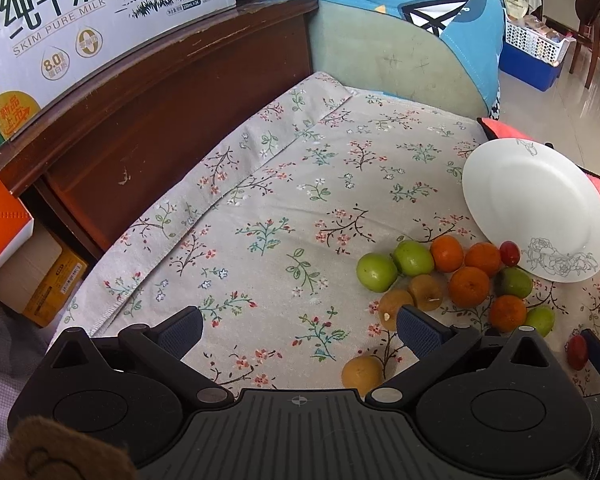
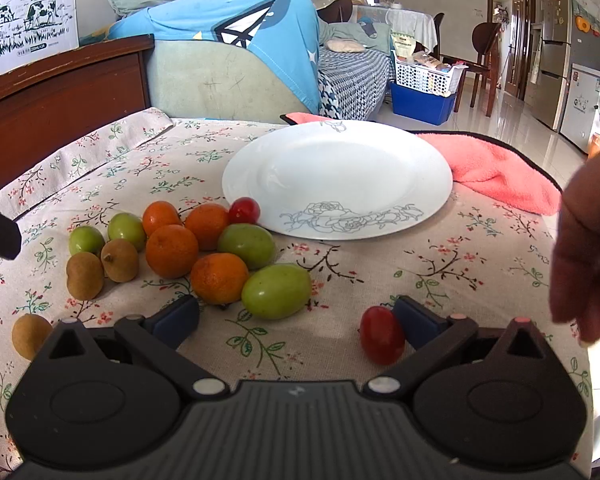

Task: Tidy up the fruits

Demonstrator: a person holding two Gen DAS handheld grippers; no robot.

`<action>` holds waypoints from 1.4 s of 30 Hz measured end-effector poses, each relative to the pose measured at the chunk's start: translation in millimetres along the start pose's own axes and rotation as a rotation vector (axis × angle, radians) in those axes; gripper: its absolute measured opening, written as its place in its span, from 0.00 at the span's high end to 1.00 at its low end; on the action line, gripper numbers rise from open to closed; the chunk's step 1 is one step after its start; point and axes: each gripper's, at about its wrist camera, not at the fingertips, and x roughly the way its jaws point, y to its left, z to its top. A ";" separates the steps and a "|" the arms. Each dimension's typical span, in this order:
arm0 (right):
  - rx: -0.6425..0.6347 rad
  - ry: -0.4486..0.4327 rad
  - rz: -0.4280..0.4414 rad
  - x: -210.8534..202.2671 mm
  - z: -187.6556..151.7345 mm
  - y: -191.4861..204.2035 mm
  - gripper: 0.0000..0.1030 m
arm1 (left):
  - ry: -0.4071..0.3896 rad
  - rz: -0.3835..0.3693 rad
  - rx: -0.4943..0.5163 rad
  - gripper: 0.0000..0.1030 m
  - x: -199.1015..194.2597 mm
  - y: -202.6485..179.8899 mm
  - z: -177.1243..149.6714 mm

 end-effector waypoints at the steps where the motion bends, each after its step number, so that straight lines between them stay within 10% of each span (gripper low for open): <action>1: 0.000 0.000 0.000 0.0 0.1 0.0 0.00 | -0.003 -0.001 0.000 0.00 -0.6 -0.3 0.4; 42: -0.002 -0.001 -0.001 -0.4 0.5 0.0 0.00 | -0.033 0.018 0.024 0.00 -3.4 -5.0 -0.5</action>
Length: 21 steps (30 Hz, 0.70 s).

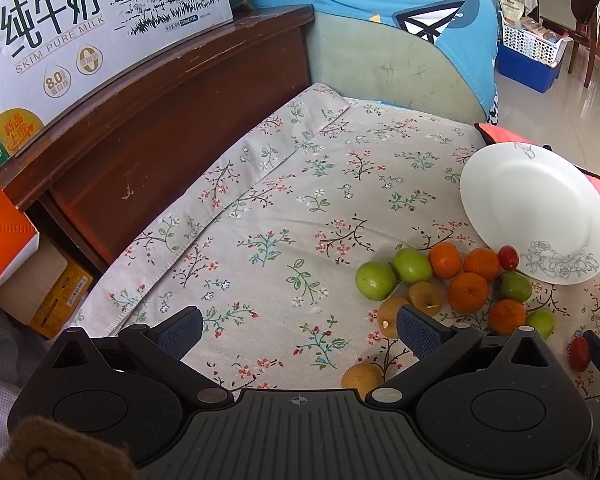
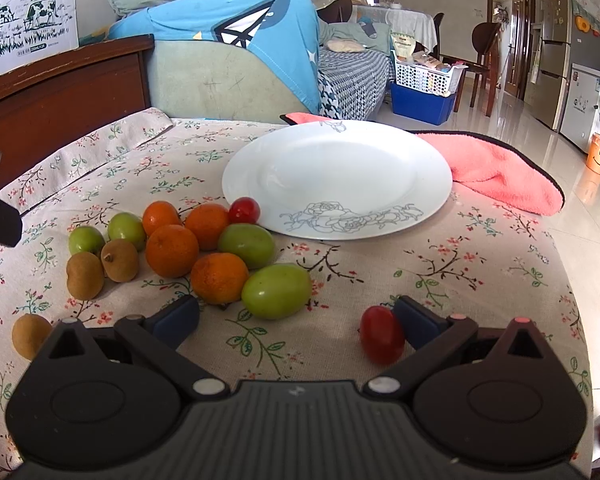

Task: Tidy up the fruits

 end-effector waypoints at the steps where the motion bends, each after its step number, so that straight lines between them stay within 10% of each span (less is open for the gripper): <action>1: 0.000 0.000 0.000 0.0 0.0 0.0 0.00 | -0.001 -0.001 -0.001 0.00 -0.3 -0.2 0.0; 21: 0.000 0.000 0.000 0.2 -0.2 -0.1 0.00 | -0.013 0.013 -0.006 0.00 -2.3 1.3 0.1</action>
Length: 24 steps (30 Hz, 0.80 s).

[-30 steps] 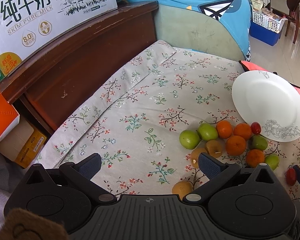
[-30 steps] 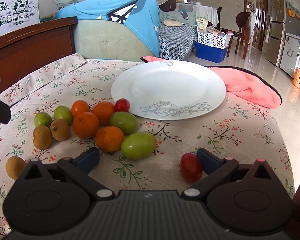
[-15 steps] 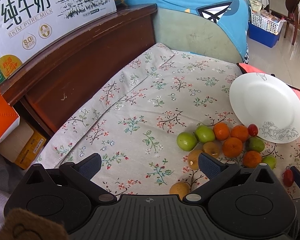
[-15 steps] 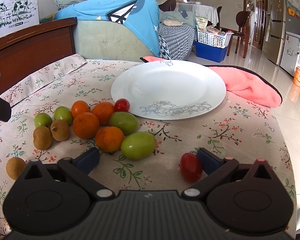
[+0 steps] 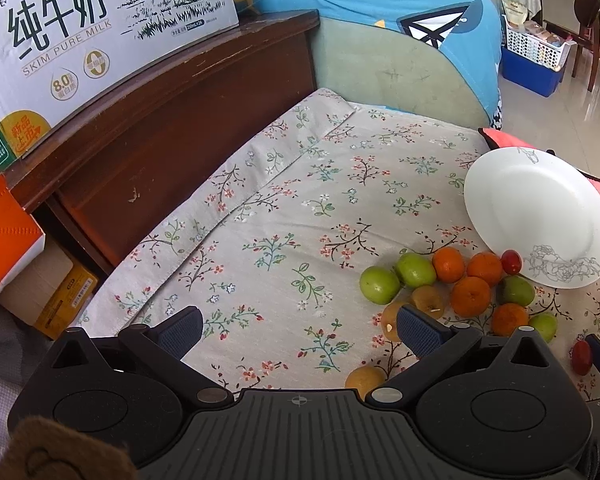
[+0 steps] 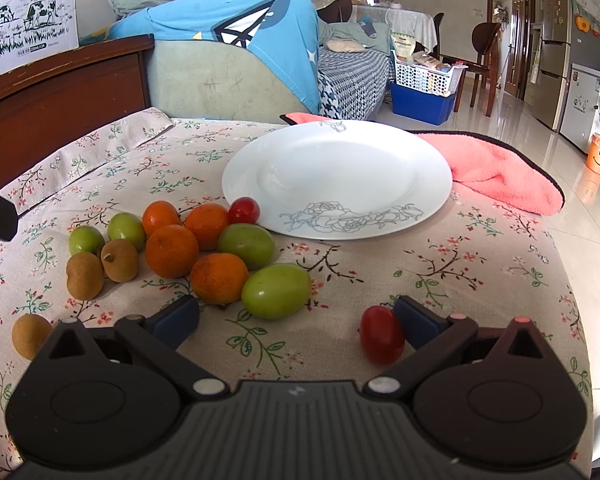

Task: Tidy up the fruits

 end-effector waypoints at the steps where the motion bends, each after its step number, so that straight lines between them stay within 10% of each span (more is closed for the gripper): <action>1: 0.001 0.000 0.001 0.0 0.0 0.0 0.00 | 0.000 -0.001 -0.001 0.00 -0.1 0.3 -0.1; 13: -0.003 0.008 0.003 -0.4 0.1 -0.5 0.00 | 0.017 0.001 0.025 0.00 2.5 -2.6 -5.2; 21: -0.069 0.323 0.068 1.7 37.0 1.6 0.01 | -0.002 0.002 0.023 0.00 -1.0 1.3 -2.1; 24: 0.001 0.260 0.054 -18.0 50.2 -9.1 0.01 | -0.018 0.017 0.015 0.00 -3.8 7.1 1.8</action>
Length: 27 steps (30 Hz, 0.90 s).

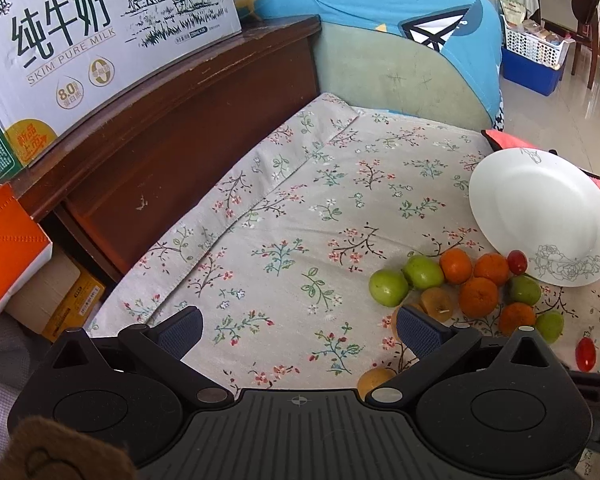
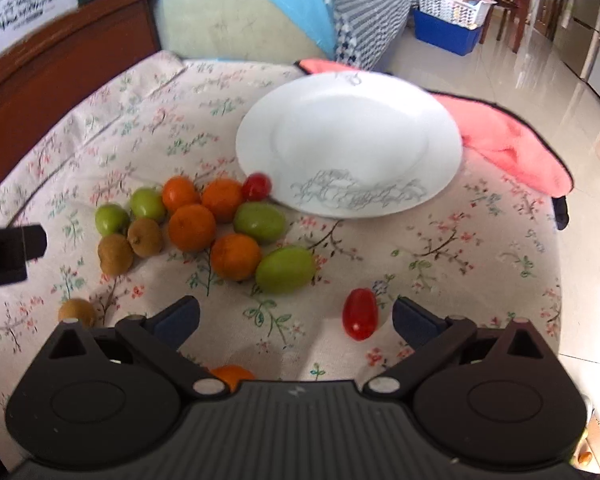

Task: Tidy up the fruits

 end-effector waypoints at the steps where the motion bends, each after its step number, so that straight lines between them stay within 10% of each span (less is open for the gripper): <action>1: 0.002 -0.024 0.001 -9.0 4.4 -2.1 0.01 | -0.002 0.003 -0.003 0.00 -0.8 2.2 1.3; 12: 0.027 -0.252 0.215 -88.3 63.5 -54.4 0.01 | -0.034 -0.038 -0.038 0.00 -19.2 19.0 11.5; 20: 0.113 -0.117 0.104 -62.2 53.7 -67.6 0.01 | -0.029 -0.047 -0.008 0.00 -21.8 13.3 7.9; 27: 0.080 -0.323 0.048 -75.2 25.9 -48.4 0.01 | 0.041 -0.053 -0.001 0.00 -13.1 4.5 -0.9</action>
